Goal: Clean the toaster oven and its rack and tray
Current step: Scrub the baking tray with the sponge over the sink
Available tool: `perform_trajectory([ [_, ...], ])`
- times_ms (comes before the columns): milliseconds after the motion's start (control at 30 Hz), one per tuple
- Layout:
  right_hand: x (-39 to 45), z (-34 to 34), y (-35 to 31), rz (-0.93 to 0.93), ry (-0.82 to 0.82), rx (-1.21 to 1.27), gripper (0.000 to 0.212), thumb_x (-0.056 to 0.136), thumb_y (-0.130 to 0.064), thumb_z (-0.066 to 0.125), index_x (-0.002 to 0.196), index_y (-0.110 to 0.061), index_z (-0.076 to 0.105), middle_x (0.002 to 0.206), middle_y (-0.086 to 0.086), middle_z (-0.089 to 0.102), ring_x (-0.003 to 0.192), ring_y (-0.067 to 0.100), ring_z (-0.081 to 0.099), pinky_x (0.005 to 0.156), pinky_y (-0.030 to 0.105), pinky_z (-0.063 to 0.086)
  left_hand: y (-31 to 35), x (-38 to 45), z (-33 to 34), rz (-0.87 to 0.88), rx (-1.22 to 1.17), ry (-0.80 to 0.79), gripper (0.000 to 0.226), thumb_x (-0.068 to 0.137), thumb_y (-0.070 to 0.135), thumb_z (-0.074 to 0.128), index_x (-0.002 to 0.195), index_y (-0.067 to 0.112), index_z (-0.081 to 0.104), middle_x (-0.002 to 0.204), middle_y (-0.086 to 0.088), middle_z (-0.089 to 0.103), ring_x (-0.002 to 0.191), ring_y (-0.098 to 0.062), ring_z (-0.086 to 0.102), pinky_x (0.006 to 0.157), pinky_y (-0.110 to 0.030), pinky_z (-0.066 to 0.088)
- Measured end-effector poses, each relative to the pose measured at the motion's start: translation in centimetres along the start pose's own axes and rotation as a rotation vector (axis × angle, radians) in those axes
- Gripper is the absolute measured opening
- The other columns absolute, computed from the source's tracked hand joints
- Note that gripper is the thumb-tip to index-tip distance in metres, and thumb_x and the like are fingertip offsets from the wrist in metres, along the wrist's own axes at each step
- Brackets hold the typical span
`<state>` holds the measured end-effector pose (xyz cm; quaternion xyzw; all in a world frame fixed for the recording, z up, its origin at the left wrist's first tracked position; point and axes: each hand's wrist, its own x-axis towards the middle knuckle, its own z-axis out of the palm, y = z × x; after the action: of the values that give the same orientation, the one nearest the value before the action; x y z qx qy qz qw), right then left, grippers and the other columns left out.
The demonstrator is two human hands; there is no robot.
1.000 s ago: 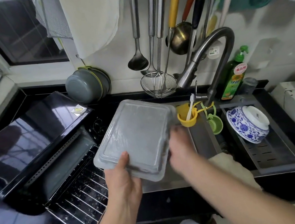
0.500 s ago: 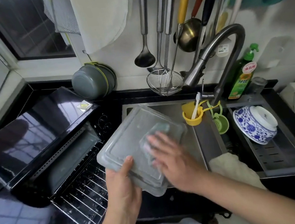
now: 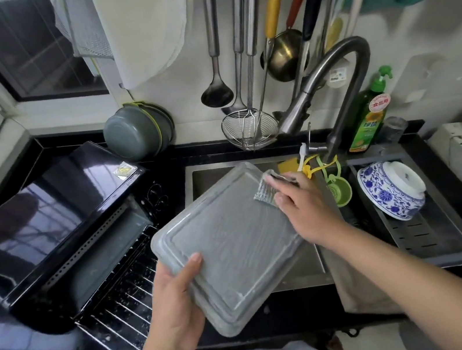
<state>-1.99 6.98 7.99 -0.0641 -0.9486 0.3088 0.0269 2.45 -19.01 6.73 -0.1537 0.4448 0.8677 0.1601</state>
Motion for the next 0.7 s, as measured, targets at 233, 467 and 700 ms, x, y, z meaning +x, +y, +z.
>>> perform_trajectory([
  [233,4.7,-0.3,-2.3,-0.002,-0.057,-0.072,0.041,0.104,-0.041,0.037,0.122,-0.023,0.069,0.136,0.0,0.05,0.12,0.019,0.049,0.097,0.035,0.042,0.8,0.0,1.3,-0.03,0.134,-0.195,0.051,0.082,-0.01,0.061,0.13,0.008,0.057,0.121,-0.023,0.071,0.107,-0.041,0.071,0.086,-0.052,0.062],
  [467,2.4,0.6,1.8,0.207,0.36,0.164,0.021,0.102,-0.022,0.051,0.111,-0.022,0.07,0.121,0.001,0.06,0.114,0.02,0.057,0.095,0.028,0.041,0.7,0.4,1.0,0.001,0.147,-0.145,0.048,0.088,-0.008,0.062,0.132,0.012,0.058,0.127,-0.022,0.069,0.113,-0.042,0.069,0.095,-0.058,0.056],
  [700,-1.2,1.0,1.2,0.815,0.037,1.528,0.041,0.097,-0.044,0.057,0.12,-0.011,0.061,0.122,0.018,0.066,0.112,0.034,0.065,0.09,0.044,0.055,0.7,1.9,-0.5,0.578,0.839,-0.201,0.022,0.097,0.008,0.067,0.111,0.025,0.068,0.1,0.009,0.077,0.09,-0.012,0.074,0.079,-0.037,0.059],
])
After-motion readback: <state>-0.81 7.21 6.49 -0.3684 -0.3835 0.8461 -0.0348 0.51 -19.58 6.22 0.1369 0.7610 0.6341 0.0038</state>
